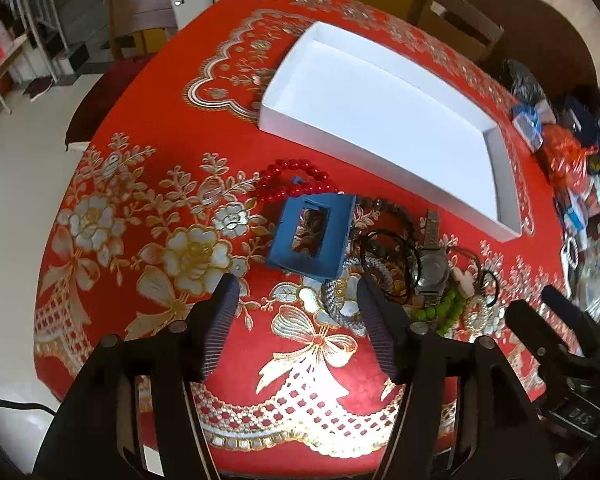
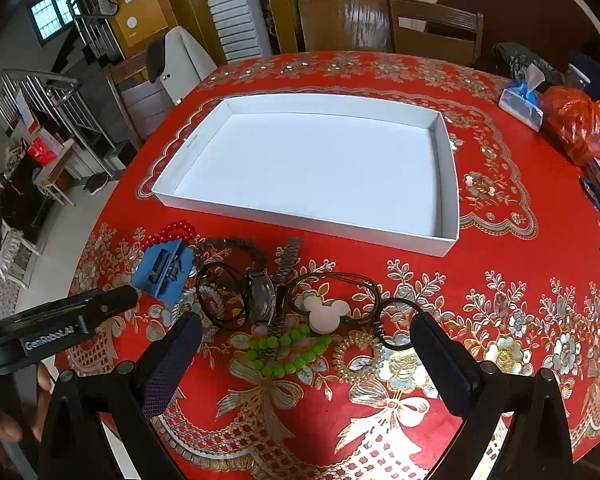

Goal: Organize jewelry
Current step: 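Grasp the blue hair claw clip with left tool while right tool grasps the Mickey-charm hair tie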

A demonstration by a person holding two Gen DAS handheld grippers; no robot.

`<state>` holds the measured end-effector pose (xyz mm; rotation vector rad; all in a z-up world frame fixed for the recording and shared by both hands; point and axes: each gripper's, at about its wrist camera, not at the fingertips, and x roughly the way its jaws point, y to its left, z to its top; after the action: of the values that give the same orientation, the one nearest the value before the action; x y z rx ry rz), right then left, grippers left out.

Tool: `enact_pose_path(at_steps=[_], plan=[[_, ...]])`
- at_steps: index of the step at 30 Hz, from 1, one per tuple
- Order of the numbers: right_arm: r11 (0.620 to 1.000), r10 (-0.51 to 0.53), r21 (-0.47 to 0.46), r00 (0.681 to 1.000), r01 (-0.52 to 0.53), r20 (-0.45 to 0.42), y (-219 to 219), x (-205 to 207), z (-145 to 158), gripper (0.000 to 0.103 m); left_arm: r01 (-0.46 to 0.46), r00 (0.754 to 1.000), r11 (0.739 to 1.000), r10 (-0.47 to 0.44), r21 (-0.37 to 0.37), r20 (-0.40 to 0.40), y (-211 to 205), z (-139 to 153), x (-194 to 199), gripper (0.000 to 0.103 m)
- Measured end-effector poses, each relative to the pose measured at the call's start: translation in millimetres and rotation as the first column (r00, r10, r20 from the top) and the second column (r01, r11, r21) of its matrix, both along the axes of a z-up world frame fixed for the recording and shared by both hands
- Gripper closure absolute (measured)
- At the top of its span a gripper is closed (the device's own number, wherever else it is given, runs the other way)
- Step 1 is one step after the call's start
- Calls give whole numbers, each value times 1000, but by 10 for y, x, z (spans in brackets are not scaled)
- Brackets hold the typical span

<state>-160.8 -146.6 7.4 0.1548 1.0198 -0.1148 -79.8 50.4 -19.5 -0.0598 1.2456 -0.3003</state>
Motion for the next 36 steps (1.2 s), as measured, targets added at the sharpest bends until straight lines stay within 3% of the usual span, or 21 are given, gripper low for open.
enact_pose_path(at_steps=[12,14,19,27,29,31,36], plan=[[998,45,33,999,-44,-29,-114,-6,-121,1,49,999,996,-47,74,-24,-204,-252,218,42],[997,54,51,998,-52,-33,-135,24,-134,7,51,998,995,-48,85,-28,-220,-276,247,42],[993,108,63,993,-104,-49,-97,157,-187,33,46,998,993,-43,108,-38,-256,-339,341,42],[982,146,134,987,-136,-61,-166,203,-248,36,55,998,992,-52,114,-26,-287,-355,403,43],[978,147,157,987,-136,-62,-205,200,-268,37,66,998,994,-65,92,-20,-311,-363,406,54],[969,160,200,985,-144,-66,-220,203,-287,50,70,998,993,-69,95,-8,-312,-361,386,54],[964,171,218,983,-151,-73,-227,227,-324,53,68,998,995,-68,74,4,-207,-313,342,54]])
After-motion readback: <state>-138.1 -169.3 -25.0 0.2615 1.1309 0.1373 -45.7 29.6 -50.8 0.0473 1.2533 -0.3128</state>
